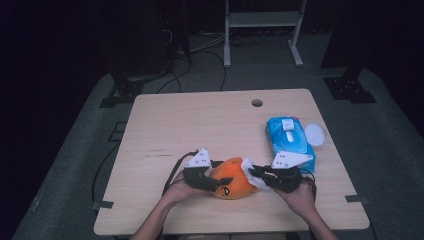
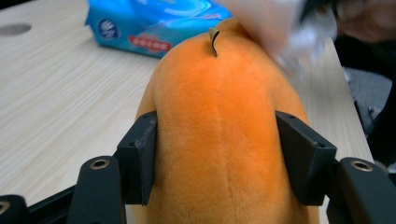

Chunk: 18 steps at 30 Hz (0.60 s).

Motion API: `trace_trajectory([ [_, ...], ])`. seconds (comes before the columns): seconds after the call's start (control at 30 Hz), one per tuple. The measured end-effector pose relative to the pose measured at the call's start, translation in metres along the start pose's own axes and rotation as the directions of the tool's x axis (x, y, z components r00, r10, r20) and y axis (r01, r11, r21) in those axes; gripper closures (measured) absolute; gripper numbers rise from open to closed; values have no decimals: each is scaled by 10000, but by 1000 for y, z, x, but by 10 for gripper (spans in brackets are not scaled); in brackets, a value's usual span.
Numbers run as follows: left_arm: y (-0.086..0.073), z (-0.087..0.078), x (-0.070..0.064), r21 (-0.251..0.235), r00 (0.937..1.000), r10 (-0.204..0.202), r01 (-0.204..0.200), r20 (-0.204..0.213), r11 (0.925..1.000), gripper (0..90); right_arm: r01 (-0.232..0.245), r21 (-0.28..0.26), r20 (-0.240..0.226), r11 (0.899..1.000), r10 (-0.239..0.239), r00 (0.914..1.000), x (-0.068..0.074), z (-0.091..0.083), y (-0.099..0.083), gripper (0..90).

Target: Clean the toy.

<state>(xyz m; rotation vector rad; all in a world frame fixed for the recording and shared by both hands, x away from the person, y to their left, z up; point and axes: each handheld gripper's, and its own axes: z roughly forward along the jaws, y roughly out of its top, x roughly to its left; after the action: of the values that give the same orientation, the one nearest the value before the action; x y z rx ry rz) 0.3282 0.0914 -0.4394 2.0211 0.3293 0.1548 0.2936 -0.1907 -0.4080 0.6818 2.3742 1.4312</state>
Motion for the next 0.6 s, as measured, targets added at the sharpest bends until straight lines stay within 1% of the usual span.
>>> trace_trajectory([
  [0.03, 2, 1, -3, 51, 9996, 270, -270, 25, 9996, 365, 9, -204, 56, 9998, -7, 10000, 0, -2, 3, 840],
  [0.1, 4, 2, -10, 69, 9967, 799, -800, 118, 9968, 367, -39, -472, 136, 9989, 45, 9999, -2, -5, 9, 839],
  [0.17, 5, 2, -13, 116, 9940, 1080, -1082, 160, 9941, 366, -39, -488, 182, 9988, 48, 9998, -5, -6, 9, 839],
  [0.23, 5, 2, -13, 132, 9938, 1094, -1097, 196, 9939, 367, -173, -200, 132, 9996, 176, 9998, -8, -3, 5, 839],
  [0.3, 5, 1, -12, 100, 9940, 1063, -1066, 241, 9943, 367, -346, -72, -5, 9994, 346, 9994, -11, -4, 0, 839],
  [0.33, 5, 1, -12, 100, 9940, 1064, -1067, 238, 9942, 367, -349, 22, 58, 9994, 349, 9994, -12, -5, -1, 839],
  [0.4, 6, 2, -14, 158, 9920, 1234, -1239, 264, 9922, 366, -422, 22, 72, 9991, 422, 9991, -12, -9, -1, 839],
  [0.43, 7, 3, -15, 129, 9911, 1300, -1304, 287, 9914, 366, -414, -91, 48, 9991, 414, 9991, -12, -11, 0, 839],
  [0.5, 9, 5, -19, 82, 9880, 1496, -1500, 371, 9886, 366, -364, -311, -151, 9989, 360, 9992, -9, -11, 4, 839],
  [0.57, 11, 7, -23, 159, 9830, 1795, -1803, 397, 9835, 366, -213, -415, -326, 9989, 199, 9993, -3, -8, 9, 839],
  [0.6, 12, 8, -25, 187, 9819, 1854, -1862, 373, 9823, 366, -103, -350, -396, 9993, 89, 9992, 0, -6, 11, 839],
])
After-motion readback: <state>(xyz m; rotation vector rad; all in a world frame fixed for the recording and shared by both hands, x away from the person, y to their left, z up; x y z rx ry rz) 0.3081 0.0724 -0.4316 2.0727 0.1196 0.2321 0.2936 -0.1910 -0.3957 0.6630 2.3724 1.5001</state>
